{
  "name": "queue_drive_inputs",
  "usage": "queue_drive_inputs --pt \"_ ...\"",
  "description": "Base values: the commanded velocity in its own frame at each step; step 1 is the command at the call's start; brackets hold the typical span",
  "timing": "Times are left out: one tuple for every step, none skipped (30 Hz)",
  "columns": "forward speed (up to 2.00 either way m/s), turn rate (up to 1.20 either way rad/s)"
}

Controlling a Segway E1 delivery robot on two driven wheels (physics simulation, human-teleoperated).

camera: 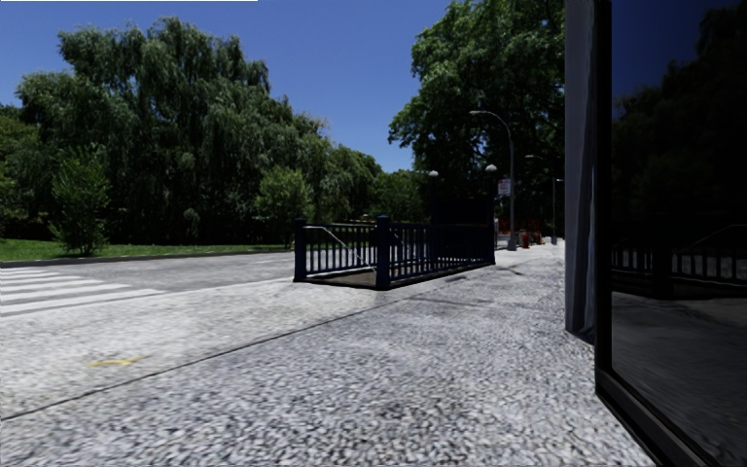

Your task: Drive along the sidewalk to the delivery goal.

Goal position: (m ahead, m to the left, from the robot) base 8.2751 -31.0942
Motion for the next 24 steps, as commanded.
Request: queue_drive_inputs --pt "2.0 -0.23" --pt "2.0 -0.26" --pt "2.0 -0.26" --pt "2.0 -0.29" --pt "2.0 -0.29" --pt "2.0 -0.3" --pt "2.0 -0.3" --pt "2.0 -0.3" --pt "2.0 -0.3" --pt "2.0 -0.38" --pt "2.0 -0.4" --pt "2.0 -0.41" --pt "2.0 -0.41" --pt "2.0 -0.42" --pt "2.0 -0.43" --pt "2.0 -0.45" --pt "2.0 -0.45" --pt "2.0 -0.5" --pt "2.0 -0.52" --pt "2.0 -0.52" --pt "2.0 -0.53" --pt "2.0 -0.53" --pt "2.0 -0.53" --pt "2.0 -0.53"
